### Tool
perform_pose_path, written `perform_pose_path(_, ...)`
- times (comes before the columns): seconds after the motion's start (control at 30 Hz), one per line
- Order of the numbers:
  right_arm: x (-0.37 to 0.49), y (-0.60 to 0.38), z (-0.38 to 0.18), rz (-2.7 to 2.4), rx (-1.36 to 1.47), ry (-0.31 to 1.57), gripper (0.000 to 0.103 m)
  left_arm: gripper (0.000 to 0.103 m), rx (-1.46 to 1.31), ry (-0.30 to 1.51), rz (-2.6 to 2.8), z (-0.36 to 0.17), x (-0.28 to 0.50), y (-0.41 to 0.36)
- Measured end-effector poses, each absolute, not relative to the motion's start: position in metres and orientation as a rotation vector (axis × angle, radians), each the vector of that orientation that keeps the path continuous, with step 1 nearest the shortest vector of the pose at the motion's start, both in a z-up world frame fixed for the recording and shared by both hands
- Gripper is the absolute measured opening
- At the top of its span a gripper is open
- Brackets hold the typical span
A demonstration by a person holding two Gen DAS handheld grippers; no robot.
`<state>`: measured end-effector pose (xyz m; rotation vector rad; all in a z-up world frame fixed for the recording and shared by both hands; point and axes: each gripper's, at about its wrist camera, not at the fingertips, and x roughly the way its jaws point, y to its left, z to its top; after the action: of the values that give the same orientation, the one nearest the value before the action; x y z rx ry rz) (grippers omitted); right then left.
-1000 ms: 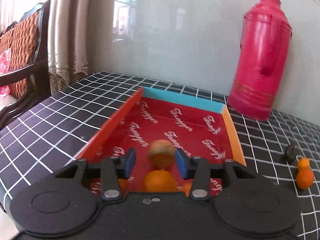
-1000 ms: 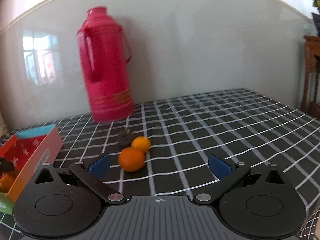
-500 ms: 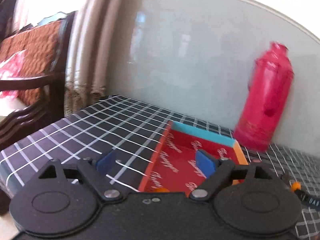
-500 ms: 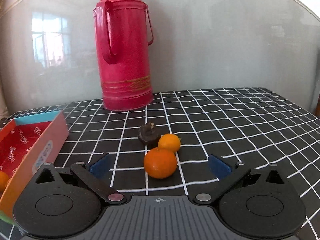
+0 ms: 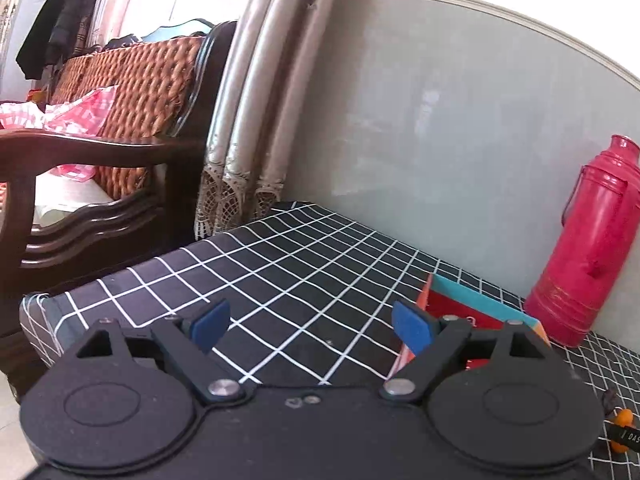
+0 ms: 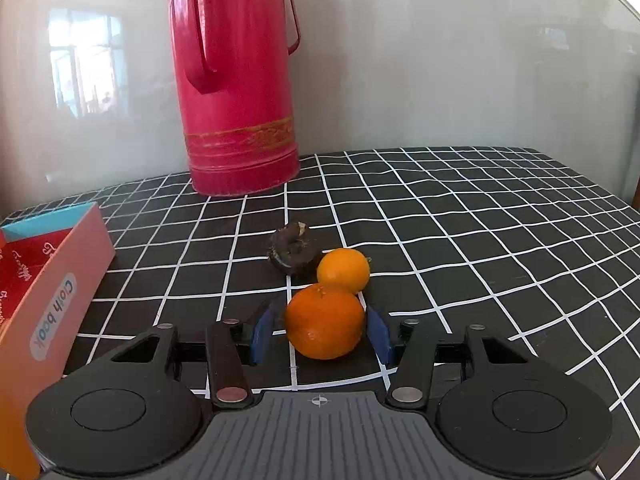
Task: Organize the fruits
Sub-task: 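Close the right gripper on the large orange, then carry the large orange into the box and open the right gripper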
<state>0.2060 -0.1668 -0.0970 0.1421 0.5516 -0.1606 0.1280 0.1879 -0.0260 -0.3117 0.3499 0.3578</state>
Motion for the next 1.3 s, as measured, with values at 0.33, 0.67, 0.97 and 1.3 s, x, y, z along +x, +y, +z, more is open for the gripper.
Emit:
perform_pose_path(0.33, 0.195, -0.151, -0.090, -0.078, 0.131, 0.506, 0.043, 0.083, -0.347, 0.364, 0.407, -0.031, 0.125, 0.202)
perform_pose_path(0.67, 0.165, -0.104, -0.065, 0.228, 0.121, 0.340, 0.043, 0.085, -0.368, 0.380, 0.444, -0.034, 0.121, 0.211)
perform_pose_path(0.97, 0.145, -0.055, -0.063, 0.435, 0.028, 0.331, 0.043, 0.085, -0.352, 0.391, 0.450, -0.036, 0.120, 0.210)
perform_pose_path(1.3, 0.141, -0.039, -0.065, 0.424, -0.022, 0.332, 0.082, 0.085, -0.334, 0.400, 0.442, -0.037, 0.121, 0.206)
